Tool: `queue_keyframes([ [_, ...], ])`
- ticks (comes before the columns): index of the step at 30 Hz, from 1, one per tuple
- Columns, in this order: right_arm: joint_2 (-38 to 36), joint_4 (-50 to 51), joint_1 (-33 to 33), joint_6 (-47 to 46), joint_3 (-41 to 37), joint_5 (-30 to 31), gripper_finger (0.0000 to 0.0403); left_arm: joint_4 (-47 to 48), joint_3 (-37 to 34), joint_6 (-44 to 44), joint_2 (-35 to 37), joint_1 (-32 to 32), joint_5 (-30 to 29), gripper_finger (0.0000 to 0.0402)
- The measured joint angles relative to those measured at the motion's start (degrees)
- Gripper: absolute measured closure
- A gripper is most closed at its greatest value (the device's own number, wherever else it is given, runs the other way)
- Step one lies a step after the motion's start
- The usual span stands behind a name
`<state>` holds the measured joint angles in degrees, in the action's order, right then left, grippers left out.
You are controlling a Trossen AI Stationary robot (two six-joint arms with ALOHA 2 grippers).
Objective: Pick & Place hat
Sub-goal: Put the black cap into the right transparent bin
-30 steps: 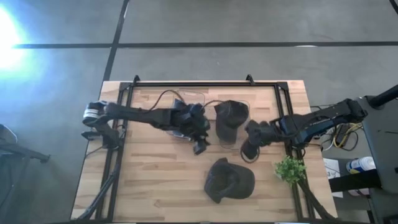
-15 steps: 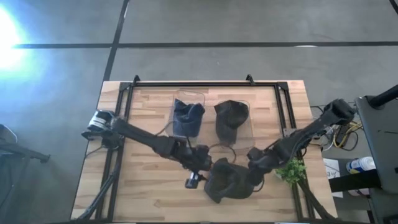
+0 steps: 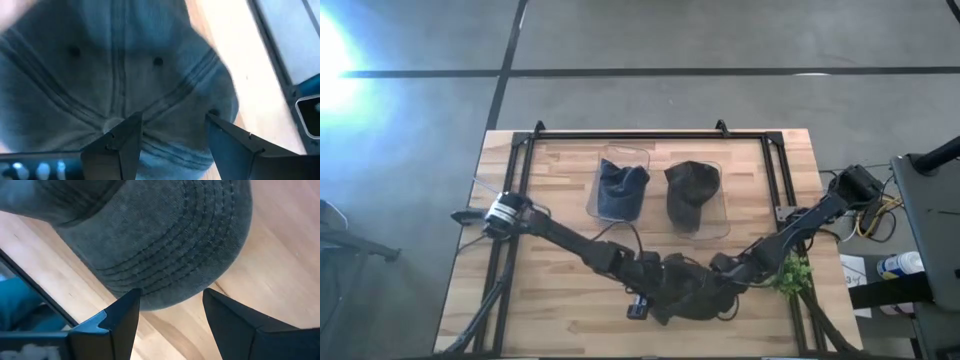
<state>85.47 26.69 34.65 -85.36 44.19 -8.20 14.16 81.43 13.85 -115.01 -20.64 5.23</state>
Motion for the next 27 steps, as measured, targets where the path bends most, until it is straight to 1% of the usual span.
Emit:
queue_keyframes([
  [4, -0.2, -4.4, 0.0, 0.1, 0.0, 1.6, 0.0188, 3.3, -0.3, 2.8, -1.4, -1.3, 0.0, 0.0195],
  [8, 0.8, -9.7, 0.0, 0.2, -0.1, 3.5, 0.0188, 2.9, -0.9, 3.3, -2.3, -2.7, -1.4, 0.0195],
  [11, 2.8, -13.3, 0.0, 0.3, -0.3, 3.9, 0.0188, 1.9, -0.9, 5.2, -3.2, -3.4, -4.5, 0.0195],
  [16, 7.4, -24.2, 0.0, 2.7, -0.3, 4.8, 0.0188, 0.7, -1.0, 7.7, -3.9, -3.6, -10.6, 0.0195],
  [18, 8.6, -26.8, 0.0, 2.9, -0.3, 6.8, 0.0188, 0.8, -1.1, 7.8, -3.9, -3.6, -12.0, 0.0195],
  [21, 8.9, -27.1, 0.0, 1.3, -0.3, 11.6, 0.0188, 1.3, -1.1, 7.9, -3.2, -3.6, -12.4, 0.0195],
  [24, 7.9, -26.9, 0.0, 0.3, -0.5, 16.8, 0.0188, 1.1, -1.1, 8.0, -2.7, -3.6, -12.7, 0.0195],
  [27, 6.1, -27.7, 0.0, 0.3, -0.5, 20.5, 0.0188, 0.9, -1.1, 8.1, -2.7, -3.6, -12.7, 0.0195],
])
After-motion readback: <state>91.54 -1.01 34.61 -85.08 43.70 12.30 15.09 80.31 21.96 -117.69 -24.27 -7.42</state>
